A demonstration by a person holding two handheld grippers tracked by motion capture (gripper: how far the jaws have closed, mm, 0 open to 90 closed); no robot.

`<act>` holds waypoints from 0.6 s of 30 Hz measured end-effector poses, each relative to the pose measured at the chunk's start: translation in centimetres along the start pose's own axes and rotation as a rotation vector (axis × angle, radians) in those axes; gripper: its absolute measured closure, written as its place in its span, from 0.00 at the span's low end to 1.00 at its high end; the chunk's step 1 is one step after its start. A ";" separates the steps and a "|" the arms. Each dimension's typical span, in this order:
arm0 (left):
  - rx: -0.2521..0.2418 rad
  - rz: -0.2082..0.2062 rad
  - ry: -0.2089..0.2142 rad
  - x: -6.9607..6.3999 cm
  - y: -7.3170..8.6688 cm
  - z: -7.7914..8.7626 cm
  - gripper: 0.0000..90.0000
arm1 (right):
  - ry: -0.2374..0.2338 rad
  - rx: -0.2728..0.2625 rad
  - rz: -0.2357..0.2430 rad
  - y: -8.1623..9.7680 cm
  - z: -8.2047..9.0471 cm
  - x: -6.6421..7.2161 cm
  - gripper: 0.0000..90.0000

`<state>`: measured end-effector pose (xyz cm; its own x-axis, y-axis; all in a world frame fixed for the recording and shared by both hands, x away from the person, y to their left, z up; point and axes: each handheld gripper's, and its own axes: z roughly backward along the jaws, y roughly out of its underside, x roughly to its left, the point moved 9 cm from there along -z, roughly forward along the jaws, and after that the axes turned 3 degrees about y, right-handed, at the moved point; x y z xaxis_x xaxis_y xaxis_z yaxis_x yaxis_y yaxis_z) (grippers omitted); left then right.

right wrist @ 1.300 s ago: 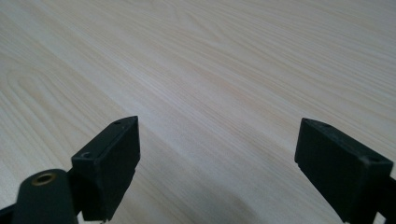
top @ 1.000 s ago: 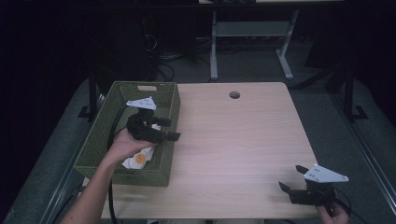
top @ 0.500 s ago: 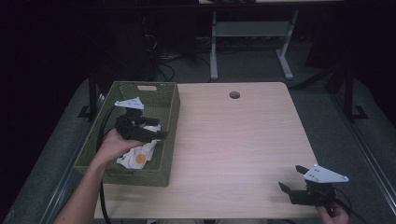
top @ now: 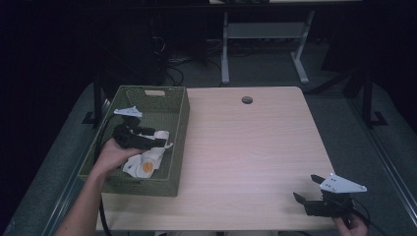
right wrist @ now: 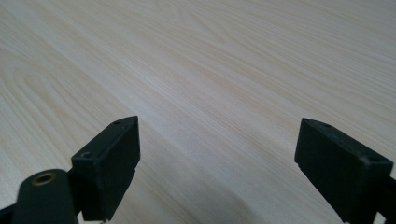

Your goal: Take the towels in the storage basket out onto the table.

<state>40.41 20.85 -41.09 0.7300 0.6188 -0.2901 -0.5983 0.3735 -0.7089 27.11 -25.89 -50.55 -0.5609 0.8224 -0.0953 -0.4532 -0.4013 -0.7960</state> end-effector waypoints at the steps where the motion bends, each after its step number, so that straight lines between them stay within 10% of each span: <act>1: 0.009 0.009 -0.005 0.3 0.3 -0.1 0.26 | 0.001 0.000 0.000 0.0 0.0 0.0 0.15; 18: 0.136 0.140 -0.126 4.6 3.6 -0.9 0.27 | -0.014 -0.005 -0.006 -0.1 0.0 0.4 0.15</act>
<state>41.91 24.40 -45.61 0.5945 0.7495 -0.2911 -0.7365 0.3623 -0.5713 26.95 -25.54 -50.47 -0.5679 0.8190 -0.0823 -0.4532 -0.3946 -0.7993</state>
